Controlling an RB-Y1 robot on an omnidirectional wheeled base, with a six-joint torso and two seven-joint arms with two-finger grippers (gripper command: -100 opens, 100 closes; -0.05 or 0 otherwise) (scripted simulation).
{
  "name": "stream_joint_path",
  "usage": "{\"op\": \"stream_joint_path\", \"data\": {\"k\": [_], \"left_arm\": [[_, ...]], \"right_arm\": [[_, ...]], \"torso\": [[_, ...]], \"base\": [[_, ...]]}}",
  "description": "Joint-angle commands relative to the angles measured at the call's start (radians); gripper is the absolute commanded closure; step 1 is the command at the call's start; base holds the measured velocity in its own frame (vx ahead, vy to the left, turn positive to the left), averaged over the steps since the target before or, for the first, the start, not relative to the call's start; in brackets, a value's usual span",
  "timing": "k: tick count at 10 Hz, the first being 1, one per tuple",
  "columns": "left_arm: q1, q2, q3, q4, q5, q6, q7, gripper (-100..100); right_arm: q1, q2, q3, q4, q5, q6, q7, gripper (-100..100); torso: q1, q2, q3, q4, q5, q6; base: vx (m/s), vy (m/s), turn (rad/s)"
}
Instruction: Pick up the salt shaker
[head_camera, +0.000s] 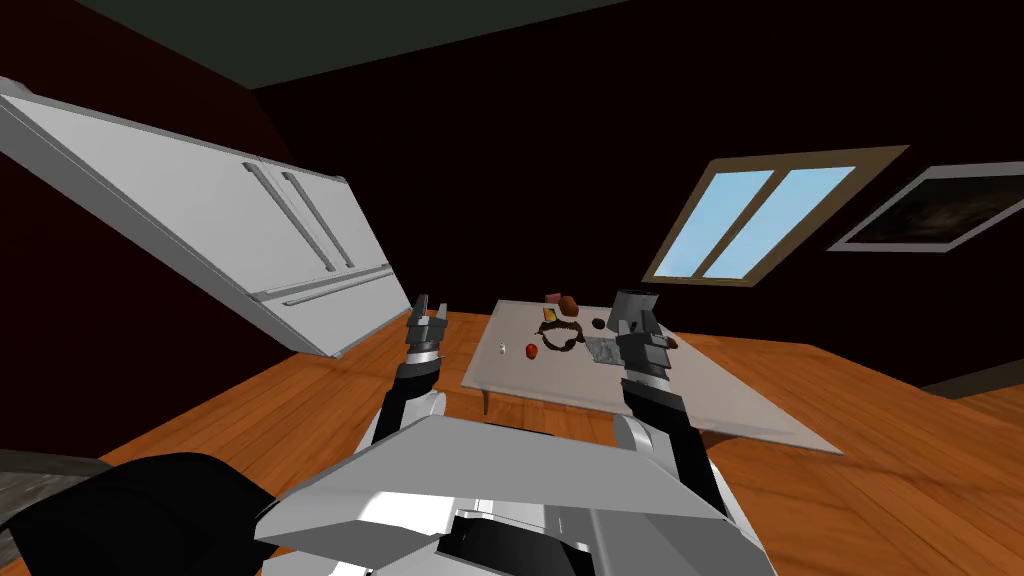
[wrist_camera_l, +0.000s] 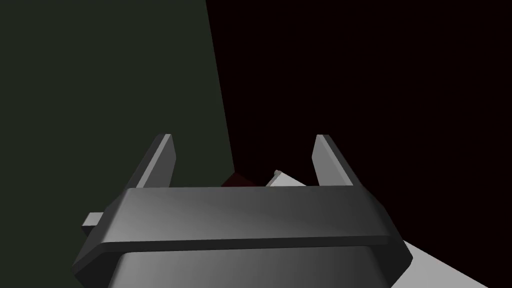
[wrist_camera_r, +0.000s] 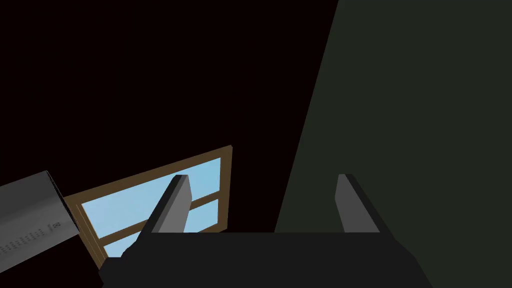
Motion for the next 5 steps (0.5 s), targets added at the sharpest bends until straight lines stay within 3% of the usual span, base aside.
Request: {"op": "stream_joint_path", "data": {"k": [1,5], "left_arm": [[-0.013,0.03,0.0,0.023,0.014,0.0,0.007,-100],[-0.058,0.098,0.002,0.112,0.069,0.008,0.032,-100]], "right_arm": [[0.0,0.0,0.0,0.0,0.0,0.0,0.0,0],[0.0,0.0,0.0,0.0,0.0,0.0,0.0,0]], "torso": [[0.0,0.0,0.0,0.0,0.0,0.0],[0.004,0.002,0.001,0.0,0.001,0.0]], "base": [[-0.005,0.017,-0.116],[-0.031,0.05,-0.158]]}}
